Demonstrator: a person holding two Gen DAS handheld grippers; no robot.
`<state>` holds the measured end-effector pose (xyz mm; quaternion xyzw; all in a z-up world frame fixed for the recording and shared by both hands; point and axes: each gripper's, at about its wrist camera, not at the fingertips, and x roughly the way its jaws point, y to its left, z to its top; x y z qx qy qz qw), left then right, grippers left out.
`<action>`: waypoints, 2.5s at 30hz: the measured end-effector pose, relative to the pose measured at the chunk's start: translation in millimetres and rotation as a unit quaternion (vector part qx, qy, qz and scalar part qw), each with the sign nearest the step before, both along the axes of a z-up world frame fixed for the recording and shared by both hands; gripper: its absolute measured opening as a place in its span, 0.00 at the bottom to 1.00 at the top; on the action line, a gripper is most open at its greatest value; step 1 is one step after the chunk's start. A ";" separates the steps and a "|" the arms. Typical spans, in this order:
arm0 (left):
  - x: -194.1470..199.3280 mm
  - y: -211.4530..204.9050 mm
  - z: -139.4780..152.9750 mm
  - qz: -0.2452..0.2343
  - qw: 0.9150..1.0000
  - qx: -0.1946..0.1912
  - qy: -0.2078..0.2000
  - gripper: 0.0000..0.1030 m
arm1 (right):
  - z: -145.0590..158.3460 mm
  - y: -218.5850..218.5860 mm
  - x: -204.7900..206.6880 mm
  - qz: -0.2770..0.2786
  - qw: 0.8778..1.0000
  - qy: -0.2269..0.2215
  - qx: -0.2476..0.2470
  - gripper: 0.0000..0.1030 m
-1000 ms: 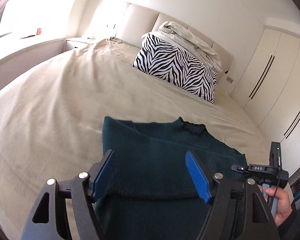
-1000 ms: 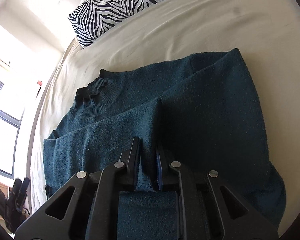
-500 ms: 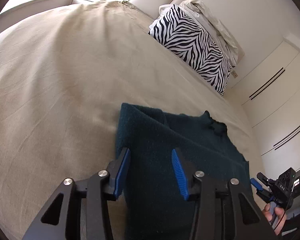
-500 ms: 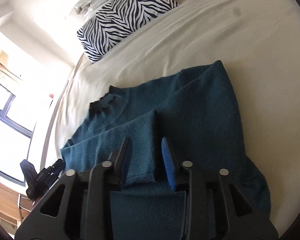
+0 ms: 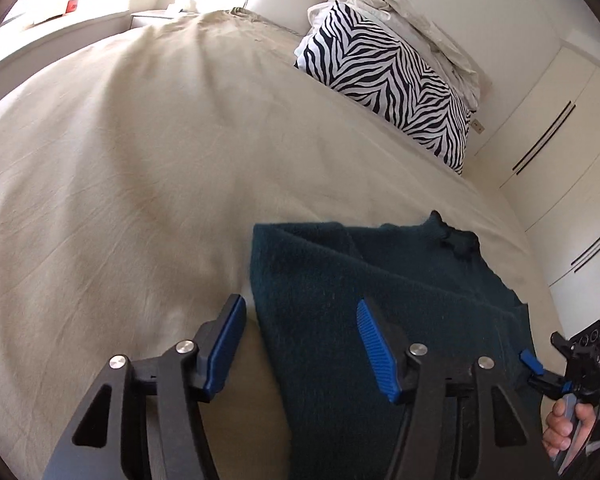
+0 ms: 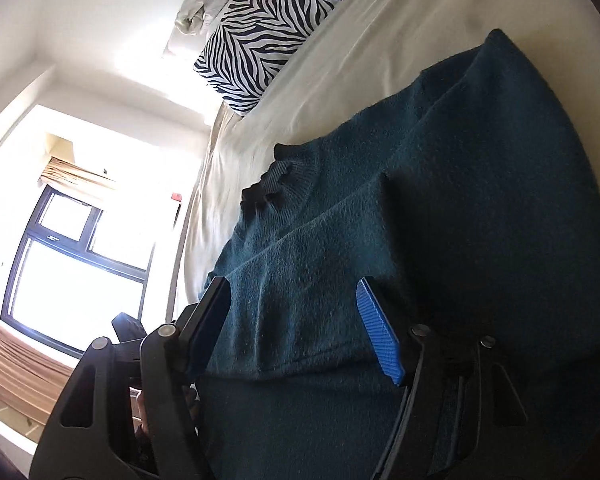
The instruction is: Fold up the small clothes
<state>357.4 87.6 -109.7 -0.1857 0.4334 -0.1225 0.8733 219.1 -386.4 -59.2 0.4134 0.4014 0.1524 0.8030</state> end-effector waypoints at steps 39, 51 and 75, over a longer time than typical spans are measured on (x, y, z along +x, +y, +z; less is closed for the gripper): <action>-309.6 16.7 30.4 0.033 0.998 -0.057 0.011 0.78 | -11.7 -68.3 -71.3 -0.145 0.984 0.070 0.072 0.66; -294.2 -25.4 15.8 -0.015 0.998 -0.058 0.033 0.79 | -23.3 -105.7 -73.2 -0.225 0.969 0.008 0.098 0.61; -300.4 -18.1 11.7 -0.006 0.997 -0.074 0.037 0.79 | -16.5 -73.6 -67.9 -0.230 0.971 0.008 0.059 0.53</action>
